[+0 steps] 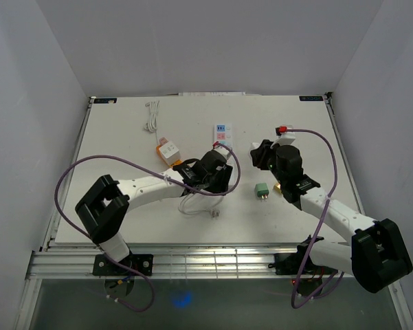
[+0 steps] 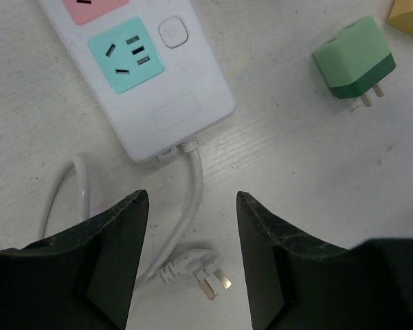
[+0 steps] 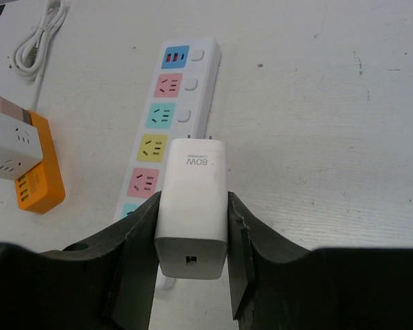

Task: Insert the plug

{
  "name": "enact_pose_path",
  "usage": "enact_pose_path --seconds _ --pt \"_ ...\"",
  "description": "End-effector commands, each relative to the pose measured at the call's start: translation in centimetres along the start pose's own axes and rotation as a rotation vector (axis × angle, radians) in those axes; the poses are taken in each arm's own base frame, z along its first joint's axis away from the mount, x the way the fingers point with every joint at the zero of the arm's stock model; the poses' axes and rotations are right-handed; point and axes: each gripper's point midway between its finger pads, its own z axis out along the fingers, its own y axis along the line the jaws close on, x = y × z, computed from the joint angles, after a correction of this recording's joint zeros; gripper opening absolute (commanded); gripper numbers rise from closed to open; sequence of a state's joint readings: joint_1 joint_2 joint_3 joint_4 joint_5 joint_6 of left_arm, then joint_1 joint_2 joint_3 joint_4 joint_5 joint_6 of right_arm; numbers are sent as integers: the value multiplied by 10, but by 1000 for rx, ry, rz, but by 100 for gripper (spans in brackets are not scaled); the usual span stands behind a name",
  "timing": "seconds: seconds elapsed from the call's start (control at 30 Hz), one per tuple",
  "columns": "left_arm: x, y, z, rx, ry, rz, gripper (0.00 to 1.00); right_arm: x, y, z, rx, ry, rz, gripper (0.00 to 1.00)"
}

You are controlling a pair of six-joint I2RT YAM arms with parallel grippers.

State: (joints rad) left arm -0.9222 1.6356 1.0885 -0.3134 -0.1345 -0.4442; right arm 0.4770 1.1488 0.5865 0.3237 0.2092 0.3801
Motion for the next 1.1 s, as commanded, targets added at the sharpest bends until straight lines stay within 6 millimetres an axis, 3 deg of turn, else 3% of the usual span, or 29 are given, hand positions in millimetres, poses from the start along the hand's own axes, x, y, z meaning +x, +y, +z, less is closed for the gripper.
enact_pose_path --seconds 0.0,0.33,0.47,0.7,0.93,1.0,1.07 --pt "-8 -9 5 24 -3 26 65 -33 7 -3 -33 -113 0 8" --pt "16 -12 27 37 80 16 64 -36 4 -5 -31 -120 4 8" --pt "20 -17 27 61 81 32 59 -36 2 -5 -28 -119 4 8" --pt "40 -13 33 57 130 35 41 -36 3 -2 -38 -111 -3 8" --pt "50 -15 35 83 134 17 40 -40 13 4 -76 -77 -26 8" --pt "57 -13 39 73 152 29 29 -39 15 4 -83 -72 -28 8" --pt "60 -9 40 50 165 35 7 -38 15 4 -83 -65 -33 8"
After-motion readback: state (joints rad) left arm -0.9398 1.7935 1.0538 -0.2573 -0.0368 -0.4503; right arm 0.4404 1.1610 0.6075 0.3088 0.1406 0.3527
